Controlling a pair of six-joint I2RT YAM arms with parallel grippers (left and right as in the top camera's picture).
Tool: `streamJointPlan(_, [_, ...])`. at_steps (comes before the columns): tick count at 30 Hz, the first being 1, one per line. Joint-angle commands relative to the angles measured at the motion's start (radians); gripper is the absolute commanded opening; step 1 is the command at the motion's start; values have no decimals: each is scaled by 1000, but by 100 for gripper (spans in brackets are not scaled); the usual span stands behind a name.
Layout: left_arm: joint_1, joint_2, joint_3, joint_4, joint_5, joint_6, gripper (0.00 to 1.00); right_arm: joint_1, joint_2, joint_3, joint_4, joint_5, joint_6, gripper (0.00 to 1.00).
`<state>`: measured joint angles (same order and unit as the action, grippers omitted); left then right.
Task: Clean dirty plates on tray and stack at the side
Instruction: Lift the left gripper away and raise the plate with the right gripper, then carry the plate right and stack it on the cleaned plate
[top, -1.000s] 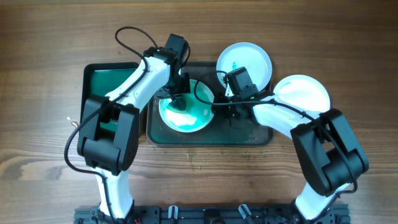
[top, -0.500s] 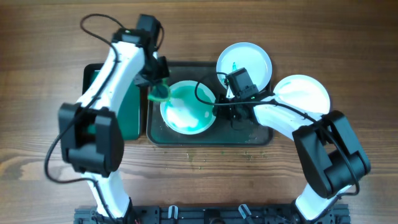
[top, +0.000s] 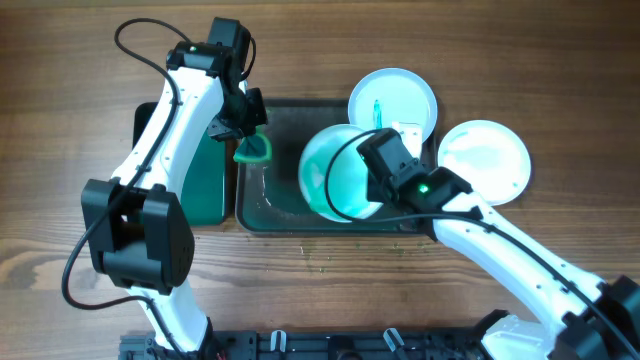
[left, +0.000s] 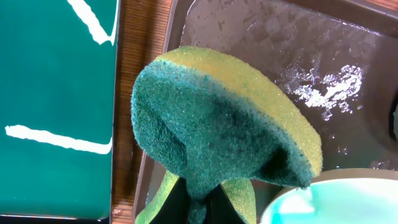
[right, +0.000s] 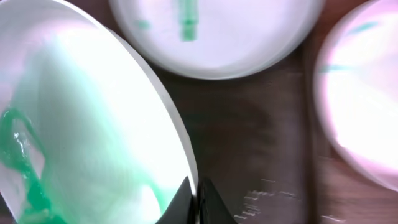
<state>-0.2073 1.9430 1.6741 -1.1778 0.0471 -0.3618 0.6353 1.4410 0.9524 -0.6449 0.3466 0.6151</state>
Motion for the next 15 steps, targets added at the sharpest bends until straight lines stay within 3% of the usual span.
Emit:
streamJointPlan(1, [1, -16, 18, 3, -6, -13, 4, 19, -45, 31, -68, 233, -29, 4])
streamJointPlan(11, [1, -16, 18, 8, -7, -13, 4, 108, -45, 128, -118, 465, -198, 4])
streamJointPlan(15, [1, -16, 18, 8, -7, -13, 4, 198, -46, 131, -114, 665, -227, 4])
